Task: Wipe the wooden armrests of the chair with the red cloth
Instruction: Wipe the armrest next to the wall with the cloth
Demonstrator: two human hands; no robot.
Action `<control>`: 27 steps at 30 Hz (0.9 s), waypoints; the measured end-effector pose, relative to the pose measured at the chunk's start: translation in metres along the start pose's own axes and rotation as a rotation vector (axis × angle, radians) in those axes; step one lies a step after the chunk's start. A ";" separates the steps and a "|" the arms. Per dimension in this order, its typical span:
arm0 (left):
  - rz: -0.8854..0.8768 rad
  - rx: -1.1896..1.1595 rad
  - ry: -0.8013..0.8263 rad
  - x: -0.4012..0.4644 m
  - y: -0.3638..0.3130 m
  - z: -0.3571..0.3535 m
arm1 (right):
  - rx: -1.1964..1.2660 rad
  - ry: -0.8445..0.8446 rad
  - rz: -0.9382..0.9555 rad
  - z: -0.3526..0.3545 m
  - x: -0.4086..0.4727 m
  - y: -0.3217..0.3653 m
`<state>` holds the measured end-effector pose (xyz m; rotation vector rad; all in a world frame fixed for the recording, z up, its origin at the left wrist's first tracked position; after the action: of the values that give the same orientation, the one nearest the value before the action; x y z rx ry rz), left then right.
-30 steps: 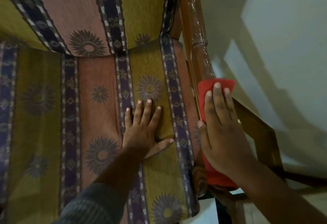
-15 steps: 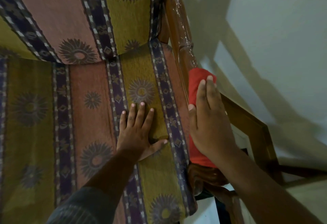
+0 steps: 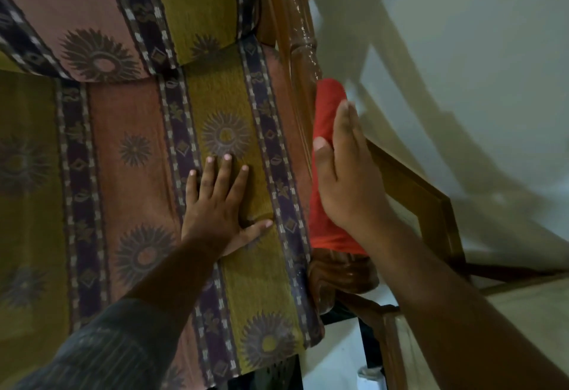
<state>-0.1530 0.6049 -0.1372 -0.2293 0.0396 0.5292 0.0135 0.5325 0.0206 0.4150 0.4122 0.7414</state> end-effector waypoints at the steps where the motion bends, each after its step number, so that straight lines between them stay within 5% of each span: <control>1: 0.001 0.000 0.005 0.000 0.000 0.000 | -0.002 0.014 -0.015 -0.001 -0.012 -0.007; 6: -0.003 0.015 0.014 -0.001 0.000 0.000 | -0.249 -0.019 0.119 -0.009 -0.065 -0.016; 13: -0.024 0.017 -0.008 -0.001 -0.004 0.000 | -0.509 -0.027 0.332 -0.015 -0.024 0.019; 16: -0.021 0.016 -0.004 0.000 -0.003 0.000 | -0.436 -0.031 0.314 -0.011 0.021 0.036; 21: -0.018 0.009 0.026 0.001 -0.003 -0.002 | -0.067 0.006 0.022 -0.002 0.069 0.030; 27: -0.042 -0.034 0.039 0.004 -0.003 0.009 | -0.389 -0.114 0.239 -0.005 0.030 0.039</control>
<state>-0.1480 0.6068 -0.1287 -0.2734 0.0630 0.4836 0.0092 0.5813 0.0291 0.1388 0.1052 1.0020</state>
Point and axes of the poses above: each hand's wrist, its own x-axis towards the middle knuckle, its own z-axis out of the back of the hand, y = z × x, the point moved 8 cm from there along x, towards the middle knuckle, and after that the axes turned 12 degrees about -z, right-handed, at the moved point
